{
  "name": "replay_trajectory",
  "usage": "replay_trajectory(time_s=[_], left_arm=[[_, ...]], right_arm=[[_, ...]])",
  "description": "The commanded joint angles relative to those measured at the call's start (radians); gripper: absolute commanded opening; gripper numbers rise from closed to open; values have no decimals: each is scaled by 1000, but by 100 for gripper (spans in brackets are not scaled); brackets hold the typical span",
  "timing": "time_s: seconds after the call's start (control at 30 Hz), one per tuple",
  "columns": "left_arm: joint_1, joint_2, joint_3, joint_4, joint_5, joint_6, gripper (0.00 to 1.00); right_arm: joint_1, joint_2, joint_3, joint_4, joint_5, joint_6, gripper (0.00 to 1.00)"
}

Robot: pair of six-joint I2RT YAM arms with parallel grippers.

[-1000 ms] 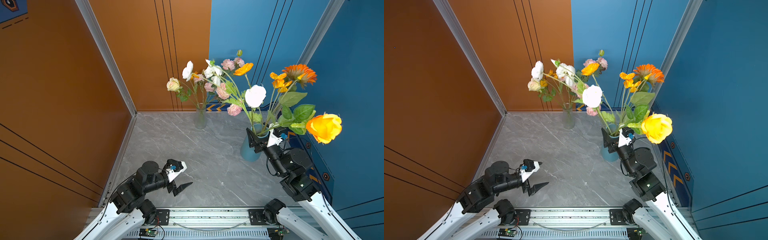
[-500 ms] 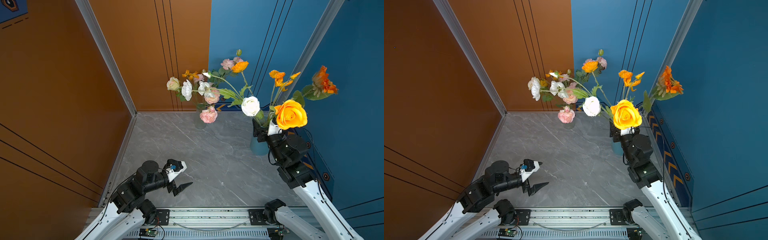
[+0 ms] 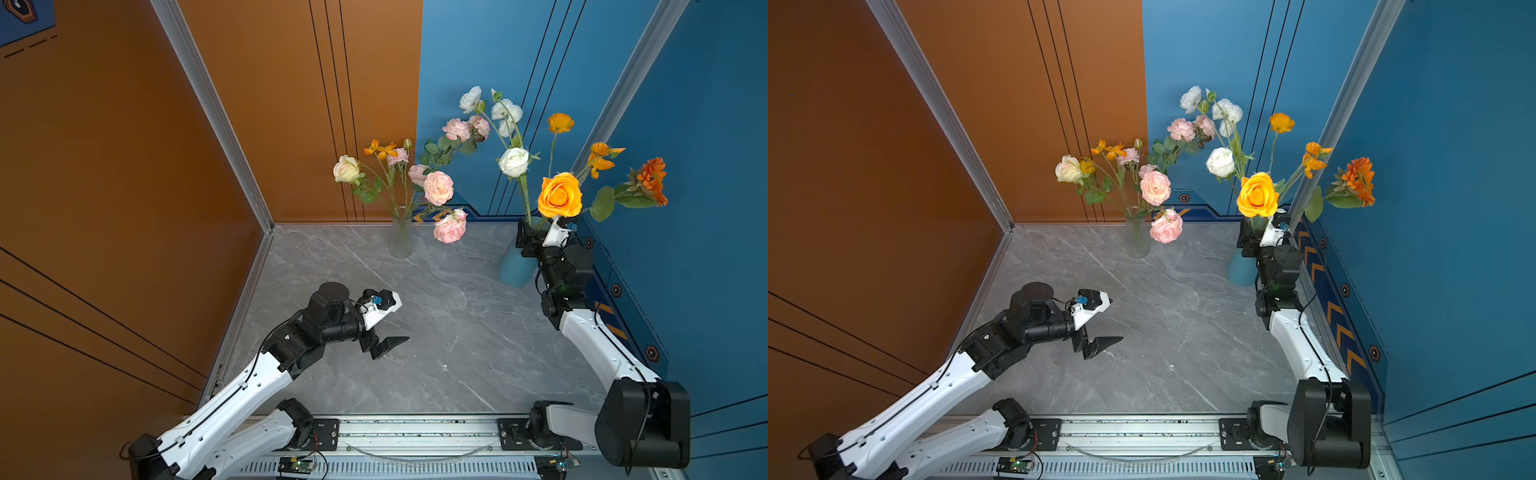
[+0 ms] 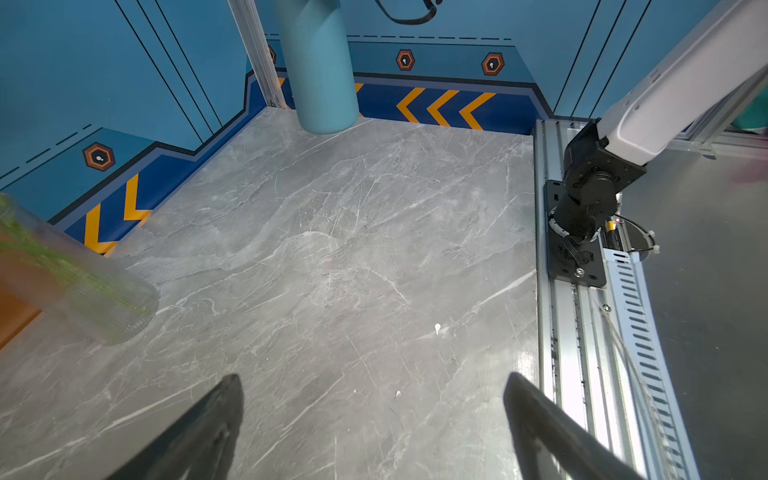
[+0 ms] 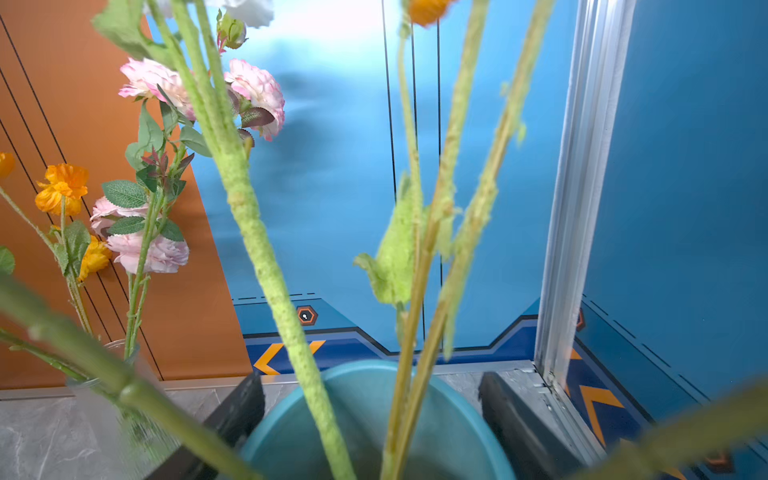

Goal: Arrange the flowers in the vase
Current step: 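Carry the teal vase to the far corner beside the glass vase and set it down, then open the right gripper to release the teal vase while the left arm draws back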

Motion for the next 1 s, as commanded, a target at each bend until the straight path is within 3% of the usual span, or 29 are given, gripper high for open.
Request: replay_trajectory(time_s=[0.0,0.3,0.6,0.97], left_arm=[[17,67,43,79,98,22,98],[41,261,111,95,147,31,98],[46,354,112,215,148,-28,98],[49,388,120,243,154,-41,98]], right_arm=[[-40,92,64,429,-114,59,41],[-128,420,237,580,-233,88,41],[-147,632,381,648,-283,81,41],[-115,735,438,605,-323,28,41]])
